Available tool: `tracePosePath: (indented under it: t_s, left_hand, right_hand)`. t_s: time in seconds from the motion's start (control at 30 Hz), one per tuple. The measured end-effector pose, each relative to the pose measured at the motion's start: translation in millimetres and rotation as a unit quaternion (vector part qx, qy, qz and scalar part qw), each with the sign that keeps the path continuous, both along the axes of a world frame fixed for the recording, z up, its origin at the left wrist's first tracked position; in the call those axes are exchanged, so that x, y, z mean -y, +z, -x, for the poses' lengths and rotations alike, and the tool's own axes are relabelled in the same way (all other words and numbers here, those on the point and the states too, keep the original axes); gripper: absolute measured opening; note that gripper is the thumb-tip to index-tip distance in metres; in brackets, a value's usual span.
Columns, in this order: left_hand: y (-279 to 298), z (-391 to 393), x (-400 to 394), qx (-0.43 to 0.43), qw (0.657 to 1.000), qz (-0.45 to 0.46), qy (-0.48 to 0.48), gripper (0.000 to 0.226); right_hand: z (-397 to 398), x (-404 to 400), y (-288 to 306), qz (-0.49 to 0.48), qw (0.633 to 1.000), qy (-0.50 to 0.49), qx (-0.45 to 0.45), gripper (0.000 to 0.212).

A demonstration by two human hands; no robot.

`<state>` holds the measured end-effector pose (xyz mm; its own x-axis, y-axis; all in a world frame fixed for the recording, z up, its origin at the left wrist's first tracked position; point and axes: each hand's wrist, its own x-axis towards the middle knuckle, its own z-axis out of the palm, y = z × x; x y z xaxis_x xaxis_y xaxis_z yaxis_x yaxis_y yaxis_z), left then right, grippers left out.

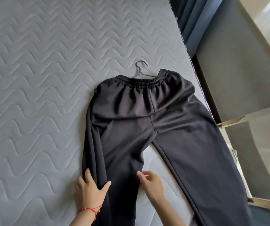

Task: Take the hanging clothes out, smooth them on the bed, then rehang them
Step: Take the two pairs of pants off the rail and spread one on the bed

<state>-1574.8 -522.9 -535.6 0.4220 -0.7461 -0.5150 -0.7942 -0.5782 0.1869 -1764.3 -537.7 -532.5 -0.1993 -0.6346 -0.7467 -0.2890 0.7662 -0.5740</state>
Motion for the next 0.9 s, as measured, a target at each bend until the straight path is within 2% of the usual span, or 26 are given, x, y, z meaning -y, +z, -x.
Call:
tracePosePath:
  t_s: [0.07,0.13,0.23,0.3,0.37,0.43,0.47,0.53,0.6,0.7,0.77,0.83,0.9]
  left_hand:
    - [-4,8,-6,0.017,1.000,0.008,0.008,0.089]
    - [-2,14,-11,0.013,0.999,0.031,0.029,0.083]
    - [4,13,-19,-0.023,0.992,0.054,0.113,0.070]
    - [9,8,-27,-0.042,0.989,0.027,0.142,0.049]
    - [13,-2,-37,-0.074,0.983,0.029,0.165,0.010]
    - [15,-13,-43,-0.139,0.966,0.045,0.212,0.030]
    - [16,-17,-46,-0.186,0.952,0.044,0.239,0.031]
    - [18,-20,-52,-0.263,0.925,0.019,0.274,0.019]
    - [10,-21,-60,-0.297,0.905,-0.004,0.304,0.011]
    - [0,-19,-66,-0.345,0.859,-0.029,0.376,0.010]
    - [-3,-16,-73,-0.388,0.828,-0.050,0.402,0.011]
    - [-1,-11,-85,-0.403,0.827,-0.104,0.379,0.020]
    - [4,-6,-101,-0.419,0.823,-0.141,0.357,0.024]
  right_hand:
    - [-19,-16,-2,-0.019,0.999,0.042,0.022,0.028]
    - [-34,-37,-6,-0.058,0.995,0.051,0.060,0.013]
    - [-41,-66,-13,-0.093,0.990,0.016,0.102,0.003]
    - [-36,-79,-14,-0.089,0.992,-0.022,0.091,0.015]
    - [-25,-86,-9,-0.070,0.993,-0.070,0.068,0.017]
    - [-10,-89,-4,-0.035,0.994,-0.104,0.028,0.014]
    - [-1,-89,-2,-0.012,0.993,-0.121,0.007,0.015]
    - [14,-91,2,0.031,0.986,-0.163,-0.022,0.028]
    - [22,-94,5,0.046,0.980,-0.194,-0.011,0.036]
    - [22,-107,4,0.001,0.980,-0.198,0.024,0.034]
    - [20,-120,2,-0.037,0.982,-0.176,0.065,0.025]
    - [15,-136,2,-0.076,0.980,-0.150,0.104,0.010]
    - [10,-153,1,-0.104,0.983,-0.096,0.114,0.009]
